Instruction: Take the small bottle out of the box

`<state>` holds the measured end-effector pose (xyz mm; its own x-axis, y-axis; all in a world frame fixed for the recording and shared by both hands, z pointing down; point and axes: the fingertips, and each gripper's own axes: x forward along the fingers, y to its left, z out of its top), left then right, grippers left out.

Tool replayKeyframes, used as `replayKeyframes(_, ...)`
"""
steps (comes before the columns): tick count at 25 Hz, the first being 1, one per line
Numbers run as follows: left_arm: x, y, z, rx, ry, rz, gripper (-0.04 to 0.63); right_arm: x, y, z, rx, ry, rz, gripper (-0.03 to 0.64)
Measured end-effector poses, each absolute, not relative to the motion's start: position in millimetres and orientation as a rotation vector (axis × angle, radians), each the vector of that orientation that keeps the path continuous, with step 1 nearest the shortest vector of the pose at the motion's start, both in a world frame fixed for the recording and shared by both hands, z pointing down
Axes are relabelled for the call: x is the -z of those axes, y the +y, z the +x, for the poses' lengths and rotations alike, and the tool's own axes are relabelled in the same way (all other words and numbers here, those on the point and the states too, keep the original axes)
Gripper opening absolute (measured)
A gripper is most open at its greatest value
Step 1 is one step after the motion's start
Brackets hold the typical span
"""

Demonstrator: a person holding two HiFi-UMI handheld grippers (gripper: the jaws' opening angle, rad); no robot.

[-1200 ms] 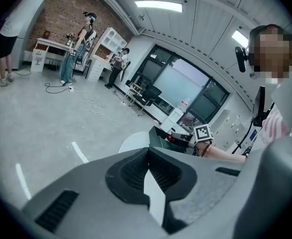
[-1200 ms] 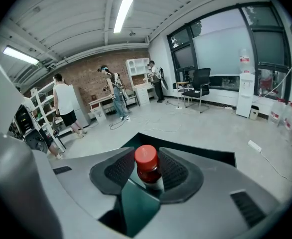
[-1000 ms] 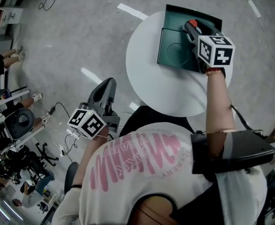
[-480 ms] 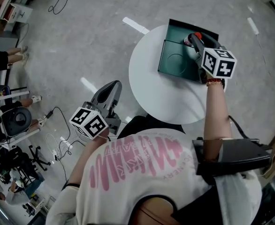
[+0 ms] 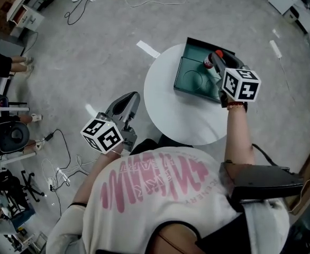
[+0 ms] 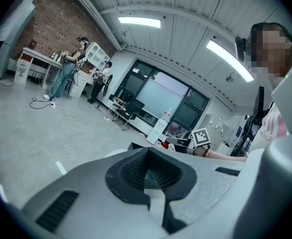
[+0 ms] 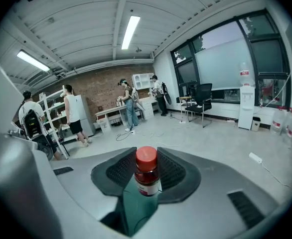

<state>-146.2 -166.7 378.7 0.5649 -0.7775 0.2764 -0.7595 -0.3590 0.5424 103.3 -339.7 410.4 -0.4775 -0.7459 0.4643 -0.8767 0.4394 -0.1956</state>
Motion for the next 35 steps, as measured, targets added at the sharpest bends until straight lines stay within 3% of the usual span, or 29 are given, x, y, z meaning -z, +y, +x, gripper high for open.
replayKeyframes(19, -248, -176, -82, 0.319, -0.985, 2.527, 0.008, -238, -220, 96, -0.284, -2.589, 1.519, 0.127)
replayKeyframes(35, -187, -140, -39, 0.37, -0.744, 2.725, 0.008, -181, -147, 121, -0.265, -2.704, 1.756, 0.127)
